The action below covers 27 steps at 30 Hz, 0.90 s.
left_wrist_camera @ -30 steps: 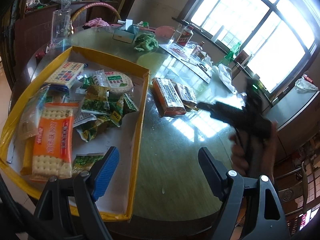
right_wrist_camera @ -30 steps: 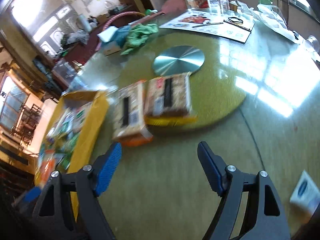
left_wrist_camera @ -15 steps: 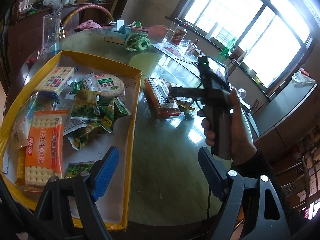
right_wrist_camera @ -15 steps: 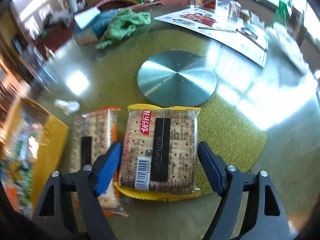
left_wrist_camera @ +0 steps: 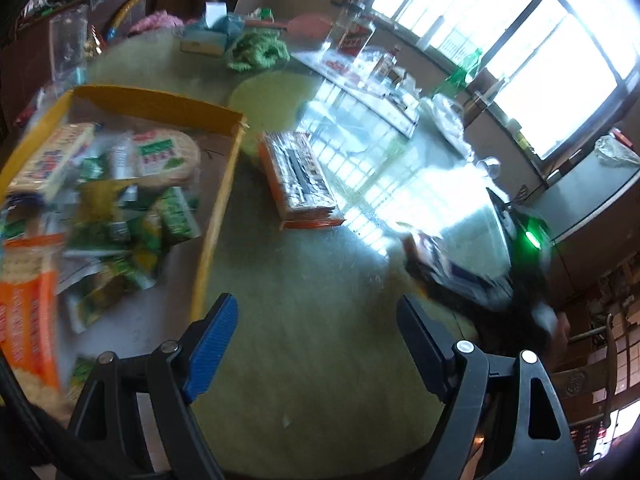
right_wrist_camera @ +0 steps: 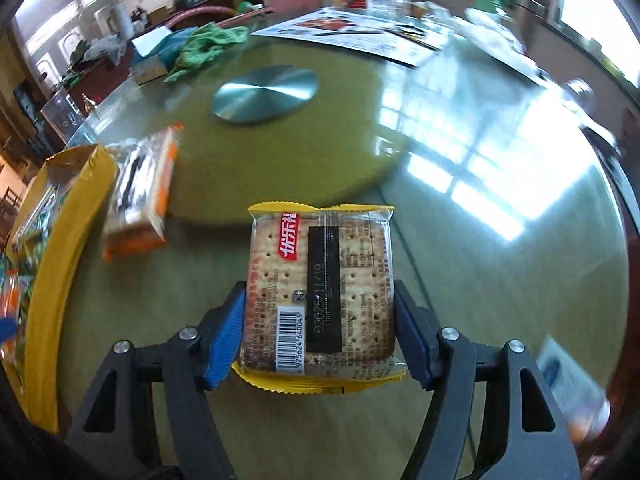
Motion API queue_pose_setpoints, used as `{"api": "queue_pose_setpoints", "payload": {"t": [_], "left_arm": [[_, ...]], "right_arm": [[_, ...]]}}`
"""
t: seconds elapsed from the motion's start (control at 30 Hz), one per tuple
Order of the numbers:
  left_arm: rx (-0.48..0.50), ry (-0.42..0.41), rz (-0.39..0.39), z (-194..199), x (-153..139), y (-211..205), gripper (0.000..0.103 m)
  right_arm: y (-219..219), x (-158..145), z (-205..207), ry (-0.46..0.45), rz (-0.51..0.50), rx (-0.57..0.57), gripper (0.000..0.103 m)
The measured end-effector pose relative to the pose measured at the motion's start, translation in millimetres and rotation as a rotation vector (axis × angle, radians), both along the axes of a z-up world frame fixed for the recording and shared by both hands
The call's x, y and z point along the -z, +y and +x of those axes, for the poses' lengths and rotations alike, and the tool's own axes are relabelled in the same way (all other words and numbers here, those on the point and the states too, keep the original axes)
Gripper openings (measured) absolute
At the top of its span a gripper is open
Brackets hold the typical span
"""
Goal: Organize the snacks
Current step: 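Grasp the orange-ended cracker pack with left gripper while right lifts its pack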
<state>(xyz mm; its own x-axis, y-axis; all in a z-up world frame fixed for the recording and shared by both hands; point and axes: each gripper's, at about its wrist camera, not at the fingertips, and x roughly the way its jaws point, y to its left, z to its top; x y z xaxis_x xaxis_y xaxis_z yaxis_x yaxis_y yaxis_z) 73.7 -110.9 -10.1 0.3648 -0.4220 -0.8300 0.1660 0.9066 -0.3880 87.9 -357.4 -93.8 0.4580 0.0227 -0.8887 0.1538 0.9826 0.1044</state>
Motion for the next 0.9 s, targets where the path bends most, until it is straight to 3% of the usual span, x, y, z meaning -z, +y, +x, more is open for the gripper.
{"api": "queue_pose_setpoints", "payload": {"t": [0.2, 0.5, 0.57, 0.6, 0.67, 0.77, 0.9], "left_arm": [[-0.065, 0.022, 0.108, 45.4, 19.9, -37.2, 0.081], [-0.168, 0.059, 0.221, 114.3, 47.9, -63.0, 0.079], [-0.163, 0.07, 0.264, 122.2, 56.3, -67.1, 0.071], [-0.164, 0.034, 0.316, 122.2, 55.8, -70.2, 0.062], [-0.148, 0.018, 0.35, 118.0, 56.2, -71.8, 0.056], [-0.091, 0.018, 0.359, 101.3, 53.8, -69.5, 0.055], [0.046, 0.013, 0.359, 45.9, 51.7, -56.4, 0.055]], "right_arm": [[-21.6, -0.4, -40.8, -0.019, -0.022, 0.073, 0.069], [-35.6, 0.3, -50.2, -0.05, -0.027, 0.106, 0.069], [-35.4, 0.5, -50.5, -0.055, -0.024, 0.106, 0.069], [-35.9, 0.5, -51.1, -0.057, -0.02, 0.107, 0.069], [-36.3, 0.4, -52.7, -0.063, -0.015, 0.108, 0.069], [-35.9, 0.4, -53.8, -0.067, -0.011, 0.104, 0.069], [-34.6, 0.5, -56.9, -0.066, -0.016, 0.09, 0.069]]}}
